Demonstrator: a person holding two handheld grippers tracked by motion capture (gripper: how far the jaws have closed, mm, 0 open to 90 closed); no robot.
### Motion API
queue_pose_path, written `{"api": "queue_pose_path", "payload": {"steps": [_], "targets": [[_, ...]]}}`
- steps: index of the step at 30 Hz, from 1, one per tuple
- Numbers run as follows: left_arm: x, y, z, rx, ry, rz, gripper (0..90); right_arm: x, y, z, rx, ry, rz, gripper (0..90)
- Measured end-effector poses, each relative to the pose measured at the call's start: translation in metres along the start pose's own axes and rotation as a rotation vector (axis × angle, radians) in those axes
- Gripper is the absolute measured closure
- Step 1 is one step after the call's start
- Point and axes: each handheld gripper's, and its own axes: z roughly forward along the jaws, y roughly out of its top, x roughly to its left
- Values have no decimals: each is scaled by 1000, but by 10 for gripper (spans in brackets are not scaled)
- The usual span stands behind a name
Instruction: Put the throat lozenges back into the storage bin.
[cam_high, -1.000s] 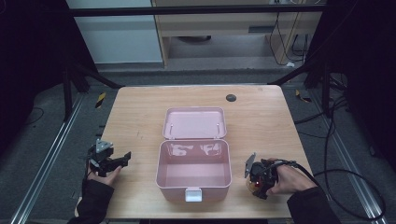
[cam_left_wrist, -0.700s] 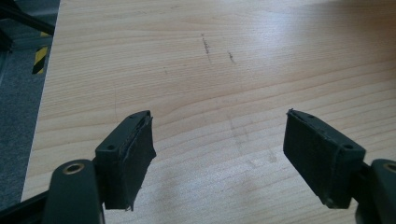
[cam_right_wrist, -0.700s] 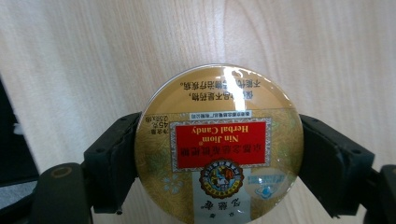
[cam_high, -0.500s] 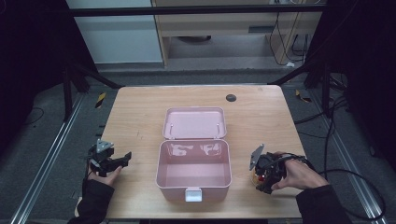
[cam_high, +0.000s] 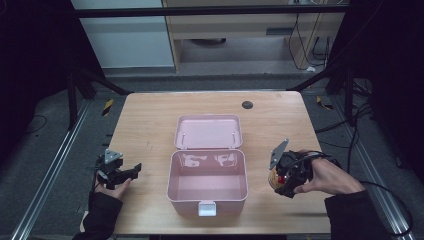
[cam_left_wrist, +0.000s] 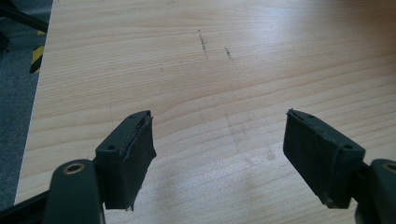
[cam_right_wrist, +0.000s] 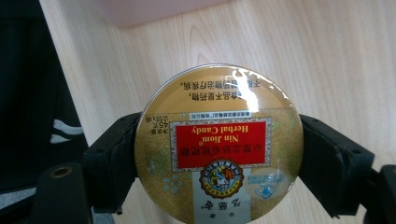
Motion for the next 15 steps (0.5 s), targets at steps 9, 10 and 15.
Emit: {"api": "queue_pose_path", "payload": {"steps": [9, 10, 15], "targets": [[-1, 0, 1, 7, 0, 4, 237, -1, 15, -22, -18, -17, -12, 207], [-1, 0, 2, 7, -1, 3, 238, -1, 17, -24, -21, -23, -17, 207], [-1, 0, 2, 7, -1, 4, 237, -1, 25, -33, -27, -36, -32, 207]]}}
